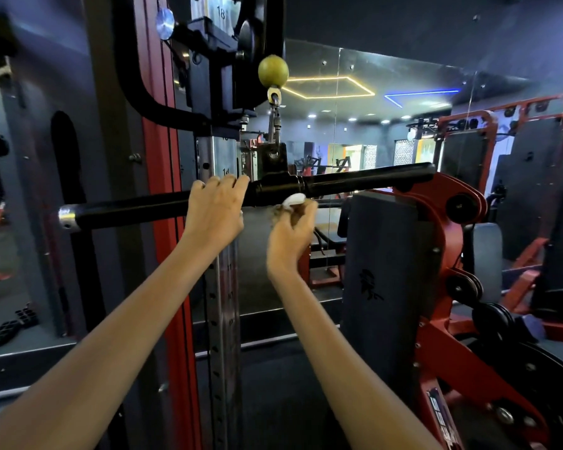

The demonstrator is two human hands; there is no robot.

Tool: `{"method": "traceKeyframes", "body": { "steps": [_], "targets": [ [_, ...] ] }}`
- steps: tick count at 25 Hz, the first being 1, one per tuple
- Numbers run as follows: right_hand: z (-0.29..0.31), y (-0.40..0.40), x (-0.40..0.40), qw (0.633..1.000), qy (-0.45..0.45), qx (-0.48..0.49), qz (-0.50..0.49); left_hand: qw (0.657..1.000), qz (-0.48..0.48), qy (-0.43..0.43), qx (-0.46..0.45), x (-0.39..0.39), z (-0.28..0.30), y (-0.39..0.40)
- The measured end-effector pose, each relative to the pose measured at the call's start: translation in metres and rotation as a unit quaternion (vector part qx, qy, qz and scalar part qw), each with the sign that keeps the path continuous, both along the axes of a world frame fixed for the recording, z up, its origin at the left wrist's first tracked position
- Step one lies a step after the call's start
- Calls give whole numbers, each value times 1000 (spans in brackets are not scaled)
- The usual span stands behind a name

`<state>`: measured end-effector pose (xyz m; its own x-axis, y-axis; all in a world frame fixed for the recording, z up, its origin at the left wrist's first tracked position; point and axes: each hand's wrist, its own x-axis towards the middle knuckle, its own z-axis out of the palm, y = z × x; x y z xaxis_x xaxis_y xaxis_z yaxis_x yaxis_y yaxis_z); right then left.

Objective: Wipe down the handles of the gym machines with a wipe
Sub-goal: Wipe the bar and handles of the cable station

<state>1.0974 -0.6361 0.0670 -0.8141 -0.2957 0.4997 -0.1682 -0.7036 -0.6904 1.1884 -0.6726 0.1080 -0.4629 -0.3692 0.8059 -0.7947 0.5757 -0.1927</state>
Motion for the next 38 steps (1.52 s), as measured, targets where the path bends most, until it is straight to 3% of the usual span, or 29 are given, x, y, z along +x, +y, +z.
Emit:
{"method": "traceKeyframes", "body": {
  "steps": [2, 4, 6, 10, 14, 19, 23, 28, 33, 36, 38],
  "targets": [
    [-3, 1, 8, 1000, -2, 7, -3, 1000, -22, -9, 10, 5, 0, 1],
    [3, -3, -5, 997, -69, -16, -28, 999, -43, -14, 17, 19, 1, 1],
    [9, -6, -5, 994, -94, -27, -51, 1000, -16, -14, 21, 40, 4, -3],
    [-4, -13, 36, 1000, -18, 2, -20, 998, 29, -20, 44, 80, 3, -12],
    [4, -16, 22, 994, -84, -46, -53, 999, 8, -53, -5, 93, -6, -16],
    [-3, -17, 48, 999, 5, 10, -39, 999, -9, -29, -12, 91, -6, -14],
    [5, -13, 32, 993, -45, -41, -98, 999, -15, -25, -22, 96, -7, -18],
    [-6, -17, 55, 978, 168, -13, -121, 1000, -2, -18, -3, 100, -1, -16],
    [-3, -19, 44, 951, 243, -23, -190, 998, 54, 19, 0, 121, -8, -18],
    [-10, -20, 75, 905, 382, -17, -186, 998, 64, 16, 15, 122, -13, -14],
    [-8, -20, 65, 890, 405, -13, -209, 998, 55, 17, 13, 126, -14, -13]
  ]
}}
